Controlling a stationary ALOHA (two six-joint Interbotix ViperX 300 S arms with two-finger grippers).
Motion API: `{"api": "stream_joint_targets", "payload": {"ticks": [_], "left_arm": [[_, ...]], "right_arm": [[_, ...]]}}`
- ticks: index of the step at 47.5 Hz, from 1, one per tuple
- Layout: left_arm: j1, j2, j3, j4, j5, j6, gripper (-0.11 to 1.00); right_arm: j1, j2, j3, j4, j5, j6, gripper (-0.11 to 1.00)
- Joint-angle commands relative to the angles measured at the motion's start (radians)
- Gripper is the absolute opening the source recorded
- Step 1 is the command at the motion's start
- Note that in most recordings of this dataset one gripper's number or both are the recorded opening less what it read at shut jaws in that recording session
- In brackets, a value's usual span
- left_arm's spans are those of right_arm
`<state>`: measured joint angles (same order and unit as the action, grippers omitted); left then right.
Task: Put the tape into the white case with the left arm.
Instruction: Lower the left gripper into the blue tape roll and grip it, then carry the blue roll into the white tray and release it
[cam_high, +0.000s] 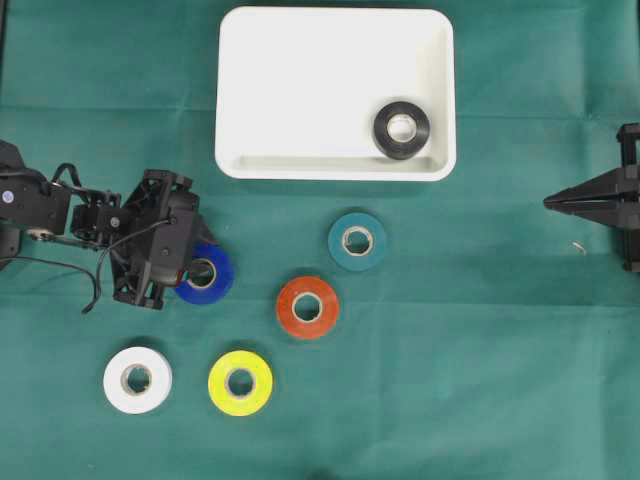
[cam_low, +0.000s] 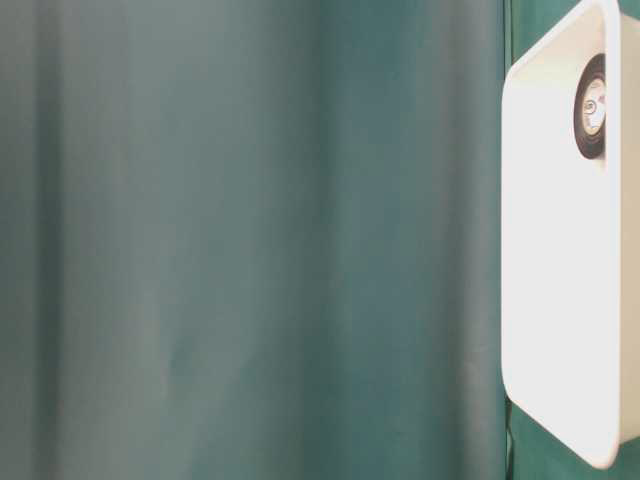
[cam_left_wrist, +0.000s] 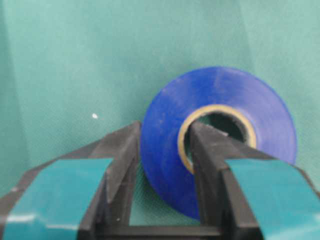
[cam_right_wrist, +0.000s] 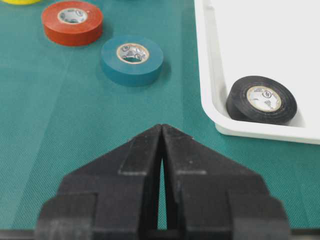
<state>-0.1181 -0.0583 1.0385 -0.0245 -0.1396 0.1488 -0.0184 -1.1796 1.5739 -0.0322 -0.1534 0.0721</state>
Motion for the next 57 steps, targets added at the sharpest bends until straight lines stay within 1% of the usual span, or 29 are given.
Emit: {"api": "stream_joint_targets", "payload": {"ticks": [1,16,22,31,35,40,48,53,57], "left_arm": [[-0.002,-0.012,-0.014,-0.002,-0.008,-0.002,0.26],[-0.003,-0.041,-0.026,-0.002,0.011,-0.012,0.26],[-0.015,-0.077,-0.054,-0.002,0.063,-0.012,0.26],[-0.034,-0.126,-0.106,-0.002,0.184,-0.012,0.26],[-0.034,-0.137,-0.120,-0.002,0.209,-0.012,0.26],[-0.031,-0.141,-0.129,-0.002,0.212,-0.005,0.26],[0.008,-0.132,-0.152,0.002,0.210,0.000,0.26],[0.066,-0.126,-0.181,0.002,0.210,0.003,0.26],[0.110,-0.117,-0.209,0.002,0.210,0.020,0.26]], "right_arm": [[0.000,0.006,-0.009,-0.002,-0.009,0.000,-0.09],[0.000,0.006,-0.011,-0.002,-0.009,0.000,-0.09],[0.000,0.006,-0.011,0.000,-0.009,0.000,-0.09],[0.000,0.006,-0.009,0.000,-0.009,0.000,-0.09],[0.000,0.006,-0.011,-0.002,-0.009,0.000,-0.09],[-0.002,0.006,-0.009,0.000,-0.011,0.000,-0.09],[0.000,0.006,-0.009,-0.002,-0.009,0.000,-0.09],[0.000,0.006,-0.009,-0.002,-0.011,0.000,-0.09],[0.000,0.006,-0.009,-0.002,-0.011,0.000,-0.09]]}}
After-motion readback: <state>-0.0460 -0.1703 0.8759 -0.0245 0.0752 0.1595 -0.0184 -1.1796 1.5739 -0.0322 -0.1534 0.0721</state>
